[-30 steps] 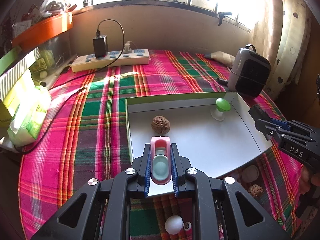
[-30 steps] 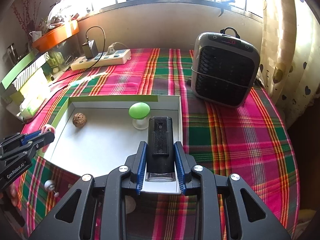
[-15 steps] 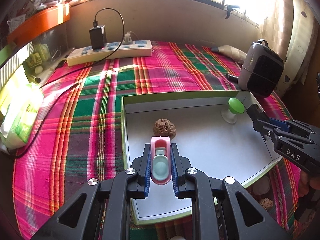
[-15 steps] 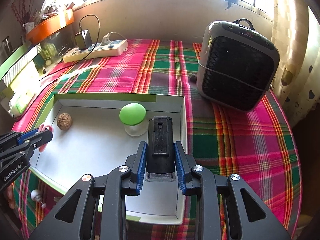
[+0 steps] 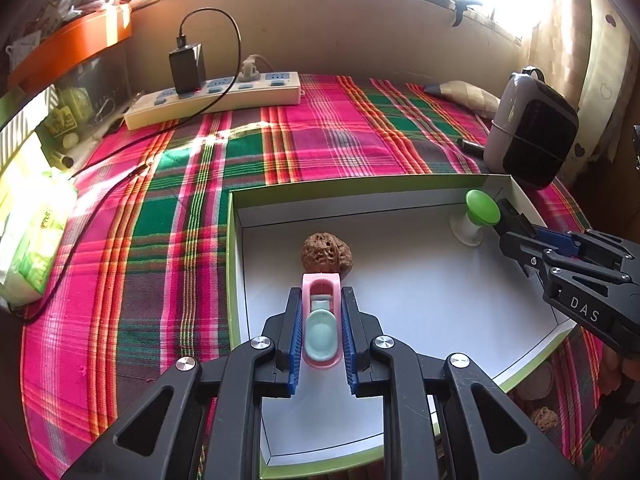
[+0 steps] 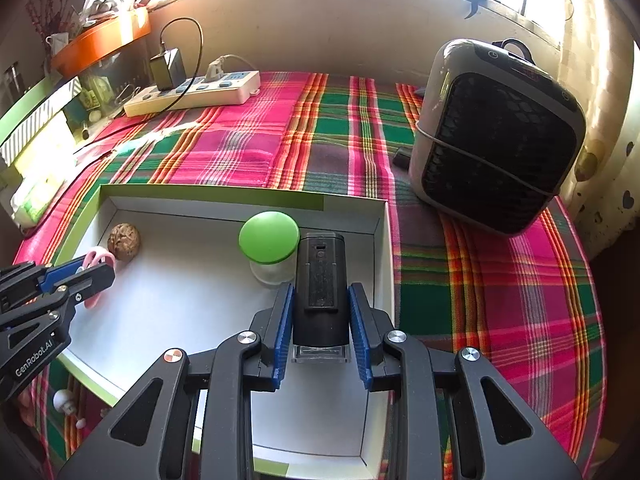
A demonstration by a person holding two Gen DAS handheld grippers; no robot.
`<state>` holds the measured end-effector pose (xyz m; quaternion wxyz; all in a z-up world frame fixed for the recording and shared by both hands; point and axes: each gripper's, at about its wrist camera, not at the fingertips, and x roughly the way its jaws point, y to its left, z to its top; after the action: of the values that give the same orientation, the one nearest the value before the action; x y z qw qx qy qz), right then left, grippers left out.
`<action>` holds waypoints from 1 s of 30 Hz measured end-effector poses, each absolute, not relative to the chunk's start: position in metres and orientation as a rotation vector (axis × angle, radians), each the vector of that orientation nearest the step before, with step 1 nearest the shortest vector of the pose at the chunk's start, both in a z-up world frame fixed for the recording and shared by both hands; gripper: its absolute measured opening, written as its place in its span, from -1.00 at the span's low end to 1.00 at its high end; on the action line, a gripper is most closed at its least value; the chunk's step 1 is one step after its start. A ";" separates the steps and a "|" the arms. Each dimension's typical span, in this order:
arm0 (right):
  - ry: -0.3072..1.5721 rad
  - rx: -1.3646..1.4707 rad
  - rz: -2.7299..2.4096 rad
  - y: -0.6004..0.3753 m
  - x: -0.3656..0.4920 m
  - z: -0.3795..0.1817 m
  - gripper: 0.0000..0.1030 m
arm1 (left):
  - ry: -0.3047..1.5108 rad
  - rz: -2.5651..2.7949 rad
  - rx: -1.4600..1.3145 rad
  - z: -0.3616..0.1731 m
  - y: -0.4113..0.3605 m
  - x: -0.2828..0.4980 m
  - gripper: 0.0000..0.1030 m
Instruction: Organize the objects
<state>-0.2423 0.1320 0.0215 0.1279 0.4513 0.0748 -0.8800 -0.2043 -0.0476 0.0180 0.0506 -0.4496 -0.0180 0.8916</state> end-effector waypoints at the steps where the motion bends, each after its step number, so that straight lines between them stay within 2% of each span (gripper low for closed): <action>1: 0.222 1.313 -2.558 0.131 -0.243 0.021 -0.45 | -0.053 2.715 -1.370 0.018 -0.047 -0.205 -0.69; 30: 0.235 1.298 -2.558 0.122 -0.252 0.013 -0.45 | -0.056 2.759 -1.348 0.015 -0.045 -0.221 -0.69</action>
<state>-0.2520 0.1218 0.0128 0.1316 0.4471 0.0810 -0.8811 -0.2211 -0.0453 0.0150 0.0351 -0.4388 -0.0181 0.8977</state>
